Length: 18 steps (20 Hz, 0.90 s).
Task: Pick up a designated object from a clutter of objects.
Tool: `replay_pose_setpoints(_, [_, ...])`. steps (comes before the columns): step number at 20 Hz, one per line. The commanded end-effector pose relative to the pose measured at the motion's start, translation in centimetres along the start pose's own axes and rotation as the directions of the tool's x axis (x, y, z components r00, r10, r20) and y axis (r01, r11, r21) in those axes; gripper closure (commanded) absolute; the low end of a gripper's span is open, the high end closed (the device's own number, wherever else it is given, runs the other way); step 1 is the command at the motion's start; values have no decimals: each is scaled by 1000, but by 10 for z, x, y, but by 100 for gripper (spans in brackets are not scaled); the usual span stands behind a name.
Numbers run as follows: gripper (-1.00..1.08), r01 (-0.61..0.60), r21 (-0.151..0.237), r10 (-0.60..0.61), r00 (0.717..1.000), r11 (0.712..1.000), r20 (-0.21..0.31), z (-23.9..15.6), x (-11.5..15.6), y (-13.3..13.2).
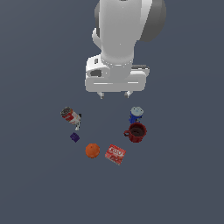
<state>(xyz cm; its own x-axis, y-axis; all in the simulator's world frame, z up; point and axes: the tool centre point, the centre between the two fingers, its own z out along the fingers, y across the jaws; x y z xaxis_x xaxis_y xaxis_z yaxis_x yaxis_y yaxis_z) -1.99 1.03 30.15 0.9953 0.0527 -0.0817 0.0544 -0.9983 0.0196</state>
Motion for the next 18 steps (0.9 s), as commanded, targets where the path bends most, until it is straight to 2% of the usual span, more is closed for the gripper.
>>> replay_pose_setpoints(1, [-92, 0, 0, 0, 1000, 1000, 0, 0, 0, 0])
replay_pose_setpoints(10, [-92, 30, 16, -30, 1000, 999, -6, -11, -1, -5])
replay_pose_setpoints(18, [-92, 29, 16, -29, 1000, 999, -8, -8, -1, -8])
